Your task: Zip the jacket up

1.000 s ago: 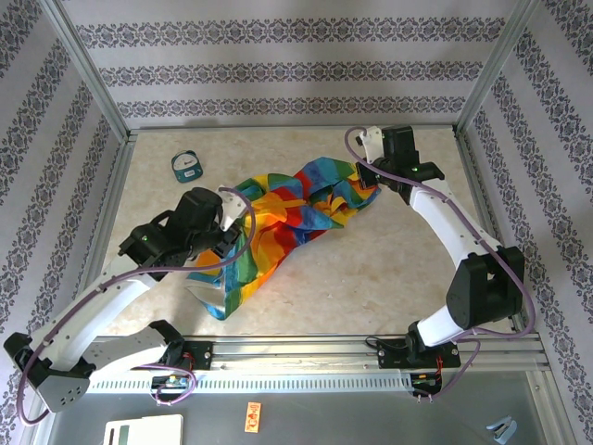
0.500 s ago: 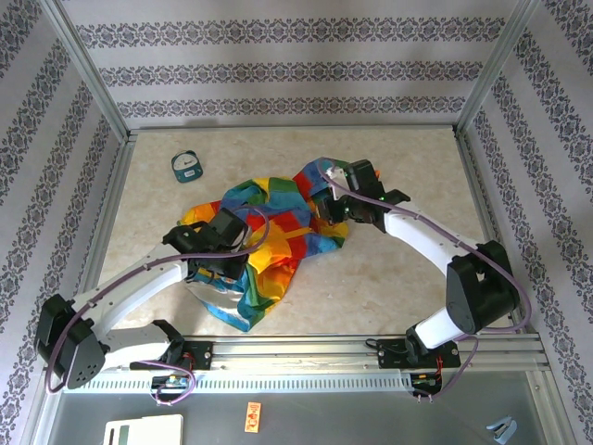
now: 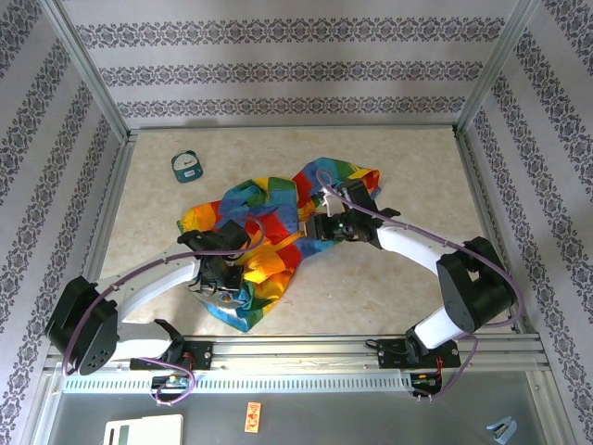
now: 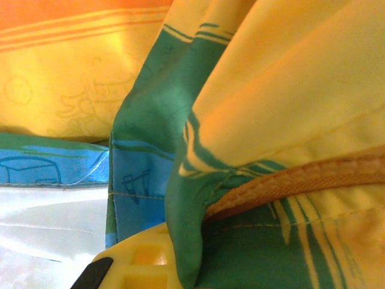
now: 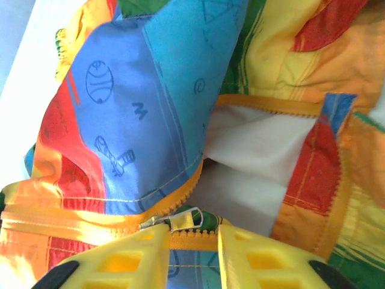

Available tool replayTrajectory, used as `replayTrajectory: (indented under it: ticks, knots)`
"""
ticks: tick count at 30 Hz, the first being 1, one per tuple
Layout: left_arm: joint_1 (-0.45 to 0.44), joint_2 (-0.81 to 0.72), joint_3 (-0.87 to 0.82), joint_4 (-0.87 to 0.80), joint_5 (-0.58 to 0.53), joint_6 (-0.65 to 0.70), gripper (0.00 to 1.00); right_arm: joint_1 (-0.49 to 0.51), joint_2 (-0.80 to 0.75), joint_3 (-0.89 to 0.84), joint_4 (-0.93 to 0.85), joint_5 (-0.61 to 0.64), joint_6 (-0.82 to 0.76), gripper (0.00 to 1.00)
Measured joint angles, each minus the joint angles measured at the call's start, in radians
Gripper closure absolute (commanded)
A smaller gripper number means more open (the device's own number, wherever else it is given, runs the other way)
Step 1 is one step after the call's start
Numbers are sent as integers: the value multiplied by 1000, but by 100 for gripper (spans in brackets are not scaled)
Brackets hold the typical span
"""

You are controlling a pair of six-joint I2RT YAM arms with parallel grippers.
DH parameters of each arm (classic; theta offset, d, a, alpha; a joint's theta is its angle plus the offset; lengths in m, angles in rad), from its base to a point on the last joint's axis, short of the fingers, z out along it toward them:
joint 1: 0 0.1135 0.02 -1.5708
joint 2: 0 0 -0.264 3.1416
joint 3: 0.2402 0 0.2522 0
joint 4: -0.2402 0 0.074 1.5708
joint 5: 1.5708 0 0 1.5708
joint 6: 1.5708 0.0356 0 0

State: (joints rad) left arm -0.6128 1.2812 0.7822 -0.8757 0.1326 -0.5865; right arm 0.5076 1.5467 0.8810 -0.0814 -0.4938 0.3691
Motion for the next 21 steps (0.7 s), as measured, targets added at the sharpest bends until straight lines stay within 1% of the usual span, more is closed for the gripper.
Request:
replayTrajectory:
  ticks: [6, 11, 17, 21]
  knots:
    - [12, 0, -20, 0, 7, -39, 100, 61, 50, -1, 61, -31, 37, 67]
    - [13, -13, -50, 0, 18, -63, 100, 109, 80, 2, 105, -50, 61, 62]
    - [13, -31, -71, -1, 21, -79, 100, 158, 85, 23, 142, -81, 71, 63]
    - [13, -37, -74, -1, 21, -85, 100, 158, 80, 29, 153, -100, 71, 65]
